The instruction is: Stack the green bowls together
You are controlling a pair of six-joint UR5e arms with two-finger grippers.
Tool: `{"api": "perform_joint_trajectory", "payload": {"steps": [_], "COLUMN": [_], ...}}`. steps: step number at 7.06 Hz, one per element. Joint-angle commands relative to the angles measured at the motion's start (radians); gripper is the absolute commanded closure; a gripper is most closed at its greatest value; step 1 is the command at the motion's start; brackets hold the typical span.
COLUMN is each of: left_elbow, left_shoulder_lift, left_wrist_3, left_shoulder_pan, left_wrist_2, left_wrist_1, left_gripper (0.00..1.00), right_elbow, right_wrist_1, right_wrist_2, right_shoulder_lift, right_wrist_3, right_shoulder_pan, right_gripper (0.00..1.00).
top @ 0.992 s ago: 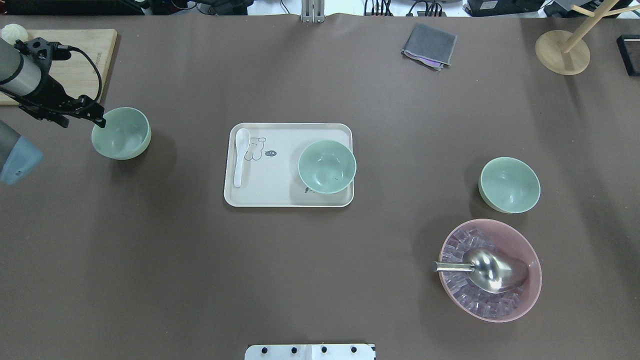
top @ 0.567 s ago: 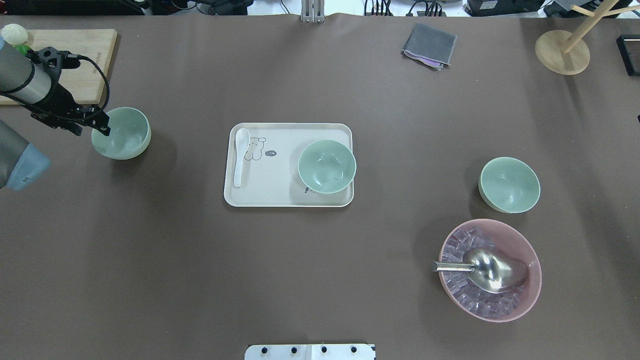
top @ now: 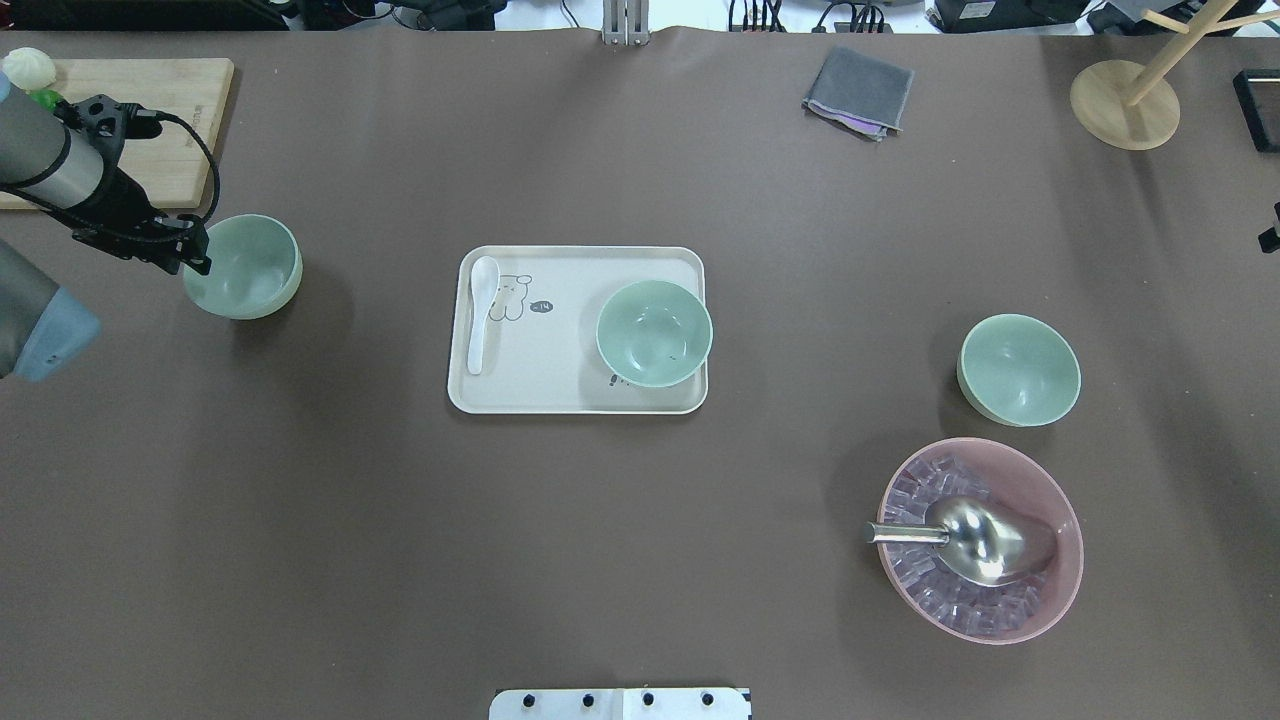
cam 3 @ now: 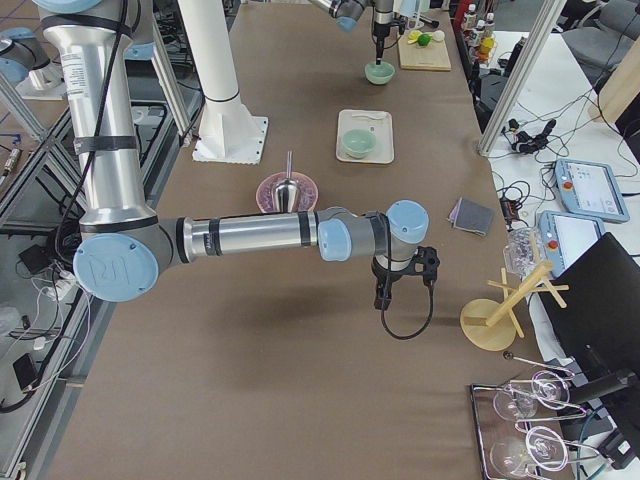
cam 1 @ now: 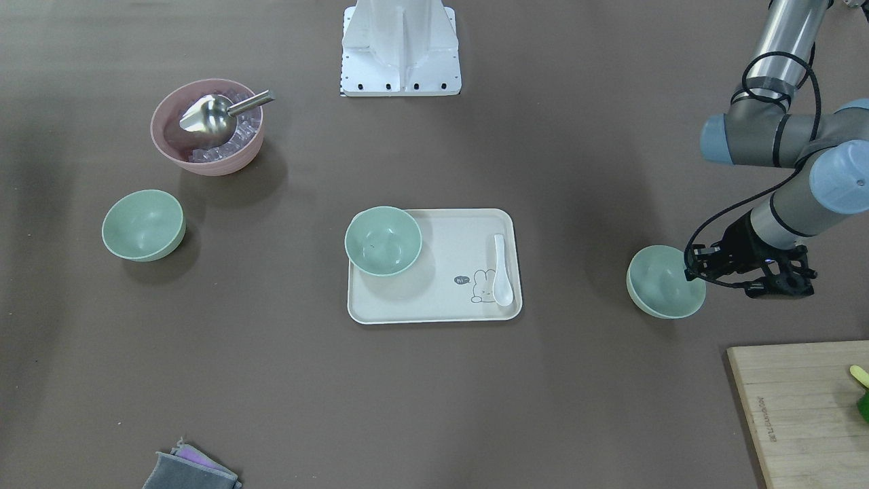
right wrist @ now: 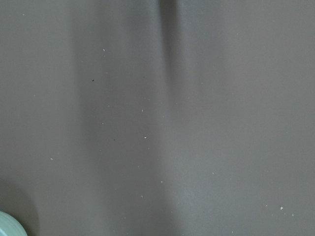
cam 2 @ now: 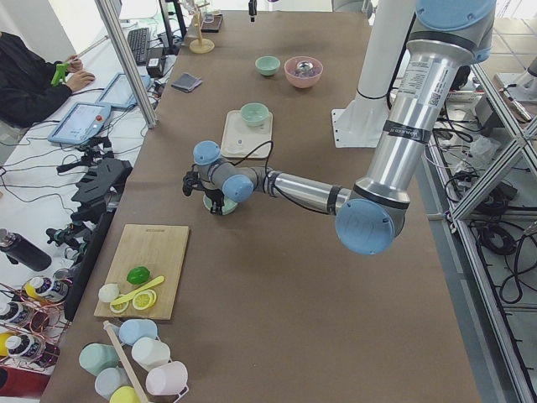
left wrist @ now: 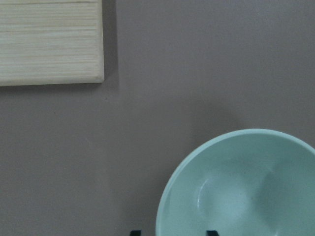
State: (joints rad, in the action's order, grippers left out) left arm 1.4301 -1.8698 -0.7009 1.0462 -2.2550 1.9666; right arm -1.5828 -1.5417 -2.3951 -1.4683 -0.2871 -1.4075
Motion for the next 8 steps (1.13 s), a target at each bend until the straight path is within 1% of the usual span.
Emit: {"api": "perform_joint_trajectory", "payload": {"steps": [1, 4, 6, 8], "left_elbow": [-0.008, -0.019, -0.019, -0.019], "left_shoulder_lift": [0.0, -0.002, -0.002, -0.002], "left_wrist_3": [0.004, 0.003, 0.003, 0.003], "left_shoulder_pan": [0.0, 0.0, -0.003, -0.003], "left_wrist_2": [0.0, 0.0, 0.0, 0.0], "left_wrist_1": [0.0, 0.0, 0.0, 0.0], "left_gripper": [0.58, 0.59, 0.77, 0.89], "right_elbow": [0.003, 0.001, 0.001, 0.001], "right_wrist_1": [0.0, 0.0, 0.0, 0.0], "right_wrist_2": [0.001, 0.001, 0.001, 0.001], "right_shoulder_lift": [0.003, 0.003, 0.003, 0.003], "right_wrist_3": [-0.004, -0.004, -0.003, -0.004], "right_shoulder_pan": [0.007, 0.01, 0.01, 0.012], "right_gripper": [0.0, 0.0, 0.0, 0.0]}}
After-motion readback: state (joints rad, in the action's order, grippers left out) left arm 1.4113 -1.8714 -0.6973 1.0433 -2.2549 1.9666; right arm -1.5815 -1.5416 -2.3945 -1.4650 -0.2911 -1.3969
